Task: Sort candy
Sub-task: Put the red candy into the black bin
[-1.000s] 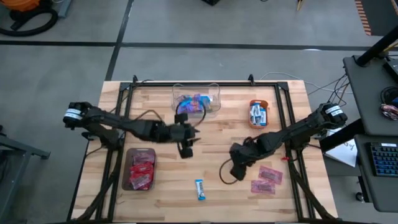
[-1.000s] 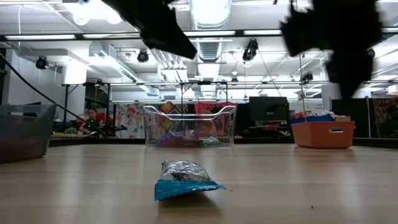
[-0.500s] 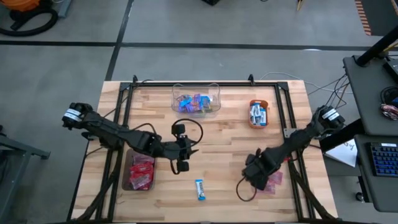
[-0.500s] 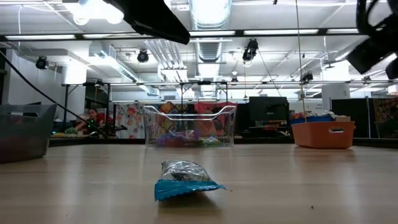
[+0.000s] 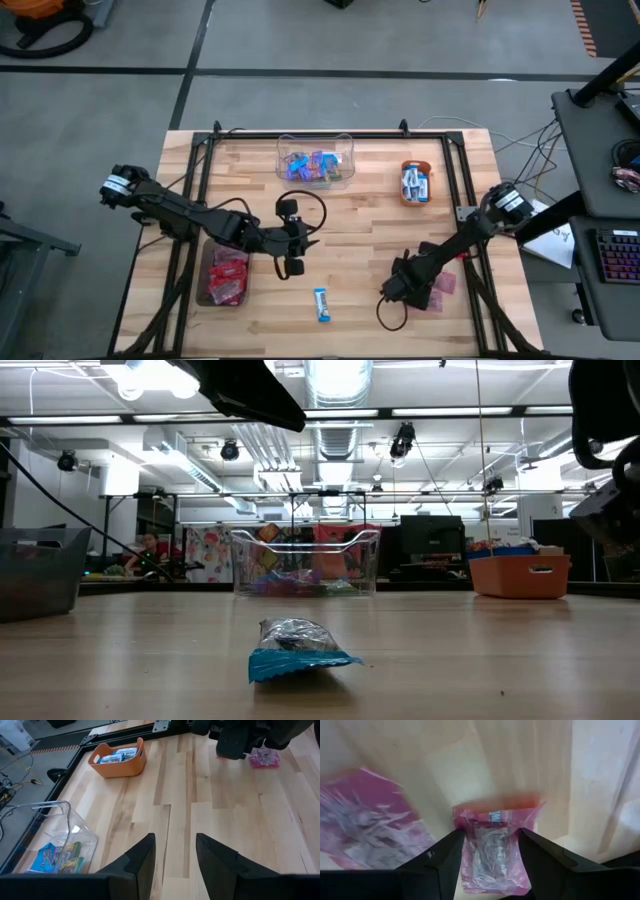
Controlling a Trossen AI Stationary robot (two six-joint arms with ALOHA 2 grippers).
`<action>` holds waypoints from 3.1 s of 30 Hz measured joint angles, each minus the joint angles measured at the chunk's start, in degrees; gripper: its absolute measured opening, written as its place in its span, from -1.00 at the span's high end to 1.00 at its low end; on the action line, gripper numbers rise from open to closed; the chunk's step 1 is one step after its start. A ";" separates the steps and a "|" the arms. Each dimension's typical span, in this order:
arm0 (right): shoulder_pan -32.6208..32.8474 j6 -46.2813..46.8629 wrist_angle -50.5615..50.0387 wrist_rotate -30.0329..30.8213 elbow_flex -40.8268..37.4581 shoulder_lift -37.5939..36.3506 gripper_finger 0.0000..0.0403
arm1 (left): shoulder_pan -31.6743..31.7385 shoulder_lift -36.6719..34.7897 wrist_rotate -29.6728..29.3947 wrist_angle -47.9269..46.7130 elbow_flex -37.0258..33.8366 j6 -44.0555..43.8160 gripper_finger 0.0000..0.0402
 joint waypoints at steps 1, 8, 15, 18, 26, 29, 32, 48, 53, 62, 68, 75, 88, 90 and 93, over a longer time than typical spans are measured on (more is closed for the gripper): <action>-0.12 -0.53 -0.10 0.29 0.03 0.55 0.07 | 0.00 0.00 0.00 0.00 0.00 0.00 0.37; -0.72 -2.78 0.65 1.62 0.03 2.27 0.44 | 0.00 0.00 0.00 0.53 -0.04 -0.51 0.37; -0.83 -3.48 1.55 6.02 -0.30 -1.58 0.93 | 0.00 0.00 0.02 4.49 -1.58 -1.03 0.37; -0.93 -2.74 3.15 10.25 -0.30 -5.55 0.95 | -0.08 0.15 0.43 5.40 -1.72 -1.61 0.37; -0.87 -7.60 17.57 25.15 -0.31 -19.58 0.96 | -1.39 1.55 6.22 12.58 -2.03 -0.45 0.37; -0.87 -13.74 23.50 31.08 -0.32 -23.40 0.96 | -1.86 2.49 8.22 14.46 -2.04 0.44 0.37; -0.87 -21.02 28.92 36.16 -0.56 -25.48 0.96 | -1.90 3.47 8.46 15.47 -2.05 0.50 0.37; -6.61 -25.70 49.37 38.77 -0.65 -8.36 0.87 | -3.85 5.29 9.55 5.86 -2.21 -1.68 0.37; -6.22 -20.32 54.69 38.03 -0.63 -2.35 0.58 | -5.32 5.29 9.57 3.78 -2.27 -3.62 0.37; -6.20 -8.44 54.03 30.19 -0.65 3.00 -0.22 | -6.40 5.29 9.50 3.83 -2.27 -5.80 0.37; -6.61 -8.05 54.48 30.71 -0.48 5.17 -0.49 | -6.47 5.29 9.44 3.97 -2.74 -7.91 0.37; -7.40 -8.92 54.73 33.61 -0.32 8.68 -0.19 | -6.54 5.27 9.44 8.99 -6.46 -9.72 0.37; -7.43 -16.59 54.58 36.79 -0.50 6.96 0.91 | -6.75 4.42 9.03 14.52 -9.64 -8.63 0.37; -7.08 -18.74 53.32 38.06 -0.70 5.75 0.92 | -6.75 3.53 9.05 15.09 -9.88 -5.73 0.37; -6.21 -21.71 52.42 41.83 -0.86 3.55 0.93 | -6.72 2.55 9.90 19.72 -10.93 -1.95 0.37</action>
